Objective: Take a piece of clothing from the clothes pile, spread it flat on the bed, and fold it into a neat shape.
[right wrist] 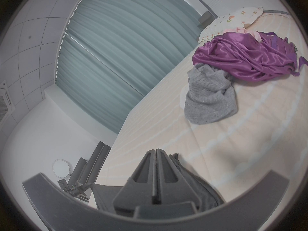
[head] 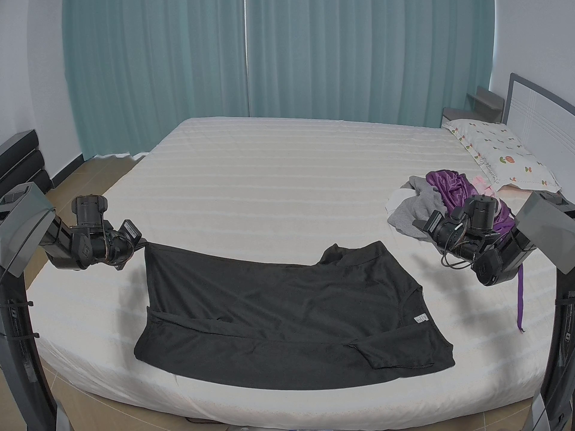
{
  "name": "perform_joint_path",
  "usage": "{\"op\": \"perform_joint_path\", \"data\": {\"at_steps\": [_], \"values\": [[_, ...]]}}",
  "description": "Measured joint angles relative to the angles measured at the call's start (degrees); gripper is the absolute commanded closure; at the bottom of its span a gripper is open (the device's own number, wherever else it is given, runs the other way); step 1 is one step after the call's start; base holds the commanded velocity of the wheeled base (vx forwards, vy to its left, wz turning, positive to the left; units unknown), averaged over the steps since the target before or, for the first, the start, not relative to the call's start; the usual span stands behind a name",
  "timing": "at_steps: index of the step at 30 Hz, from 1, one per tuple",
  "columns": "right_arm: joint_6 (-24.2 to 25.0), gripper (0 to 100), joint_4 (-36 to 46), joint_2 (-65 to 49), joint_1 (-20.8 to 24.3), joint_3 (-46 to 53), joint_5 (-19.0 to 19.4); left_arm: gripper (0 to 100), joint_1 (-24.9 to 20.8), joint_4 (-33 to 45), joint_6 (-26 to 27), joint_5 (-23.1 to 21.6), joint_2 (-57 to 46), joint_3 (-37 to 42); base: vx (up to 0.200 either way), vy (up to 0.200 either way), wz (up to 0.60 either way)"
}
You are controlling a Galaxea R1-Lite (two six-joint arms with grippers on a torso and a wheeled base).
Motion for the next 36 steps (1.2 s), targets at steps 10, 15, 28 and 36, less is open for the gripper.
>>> {"op": "perform_joint_path", "data": {"at_steps": [10, 15, 28, 36], "values": [[-0.94, 0, 5.6, 1.66, 0.94, -2.33, 1.01, 100, -0.18, 0.02, 0.22, -0.2, 0.2, 0.33, 0.0, 0.0, 0.0], [-3.61, 0, 12.39, 5.1, 1.82, -9.98, 1.65, 100, -0.41, 0.02, 0.2, -0.33, 0.72, 0.26, 0.0, 0.0, 0.0], [-9.53, 0, 16.46, 14.69, 4.16, -20.18, 1.4, 100, -1.05, 0.15, 0.15, -0.41, 1.62, 0.43, 0.0, 0.0, 0.0], [-9.56, 100, 15.88, 16.46, 3.91, -21.02, 1.27, 100, -1.05, 0.13, 0.22, -0.41, 1.9, 0.37, 0.0, 0.0, 0.0]]}}
